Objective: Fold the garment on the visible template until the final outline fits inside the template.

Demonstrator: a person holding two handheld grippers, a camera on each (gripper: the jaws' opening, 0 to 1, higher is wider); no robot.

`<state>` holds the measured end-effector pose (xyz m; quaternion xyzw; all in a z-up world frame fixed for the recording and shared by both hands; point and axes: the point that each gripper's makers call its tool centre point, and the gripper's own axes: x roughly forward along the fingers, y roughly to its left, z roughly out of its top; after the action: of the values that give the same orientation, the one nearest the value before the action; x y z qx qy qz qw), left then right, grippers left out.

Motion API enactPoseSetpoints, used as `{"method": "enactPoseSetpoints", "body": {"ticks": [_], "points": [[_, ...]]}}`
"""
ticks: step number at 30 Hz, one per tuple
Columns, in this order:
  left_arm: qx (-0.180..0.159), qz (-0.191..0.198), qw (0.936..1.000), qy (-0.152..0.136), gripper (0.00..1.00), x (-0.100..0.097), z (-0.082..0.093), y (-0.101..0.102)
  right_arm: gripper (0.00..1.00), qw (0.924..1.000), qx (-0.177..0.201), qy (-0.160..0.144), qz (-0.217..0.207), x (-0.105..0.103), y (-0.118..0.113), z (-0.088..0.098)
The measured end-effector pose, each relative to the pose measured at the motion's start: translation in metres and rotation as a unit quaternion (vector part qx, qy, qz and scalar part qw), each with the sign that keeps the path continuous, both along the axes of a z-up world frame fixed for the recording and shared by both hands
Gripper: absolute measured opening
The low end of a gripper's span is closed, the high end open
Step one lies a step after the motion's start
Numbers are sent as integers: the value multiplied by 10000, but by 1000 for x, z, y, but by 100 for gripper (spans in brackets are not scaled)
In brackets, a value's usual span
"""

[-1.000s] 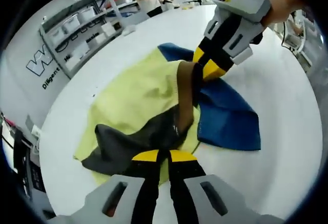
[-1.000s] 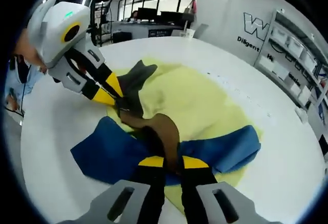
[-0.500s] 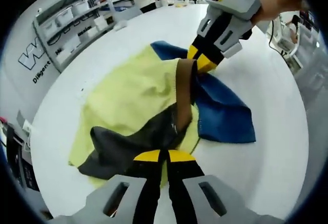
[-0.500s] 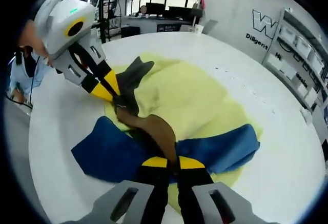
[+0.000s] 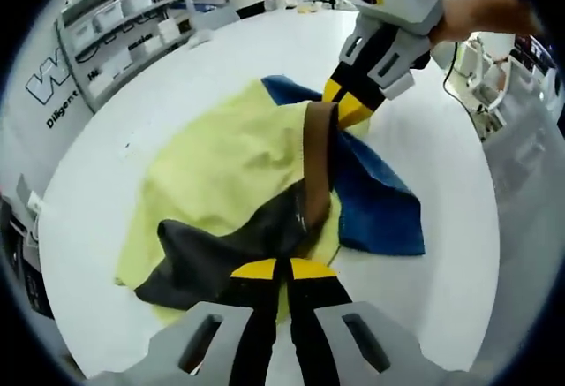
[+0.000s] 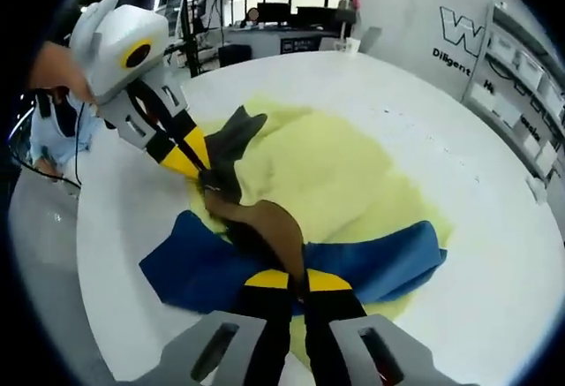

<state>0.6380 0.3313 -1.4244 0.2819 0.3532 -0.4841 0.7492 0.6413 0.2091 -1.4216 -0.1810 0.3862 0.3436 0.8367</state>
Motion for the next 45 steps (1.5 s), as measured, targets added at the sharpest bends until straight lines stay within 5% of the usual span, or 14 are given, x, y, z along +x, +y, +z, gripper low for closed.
{"method": "enactPoseSetpoints", "body": {"ticks": [10, 19, 25, 36, 45], "points": [[-428, 152, 9990, 1, 0, -18, 29, 1, 0, 9992, 56, -237, 310, -19, -2, 32], [-825, 377, 9950, 409, 0, -39, 53, -2, 0, 9976, 202, -525, 411, -22, -5, 60], [-577, -307, 9973, -329, 4, -34, 42, -13, 0, 9982, 239, -366, 411, -25, 0, 49], [-597, -680, 9933, -718, 40, -40, 39, -40, 0, 9982, 484, -223, 255, -22, 9, 57], [-275, -810, 9906, -1067, 32, -32, 29, -44, 0, 9970, 704, -288, 167, -16, 12, 72]]}}
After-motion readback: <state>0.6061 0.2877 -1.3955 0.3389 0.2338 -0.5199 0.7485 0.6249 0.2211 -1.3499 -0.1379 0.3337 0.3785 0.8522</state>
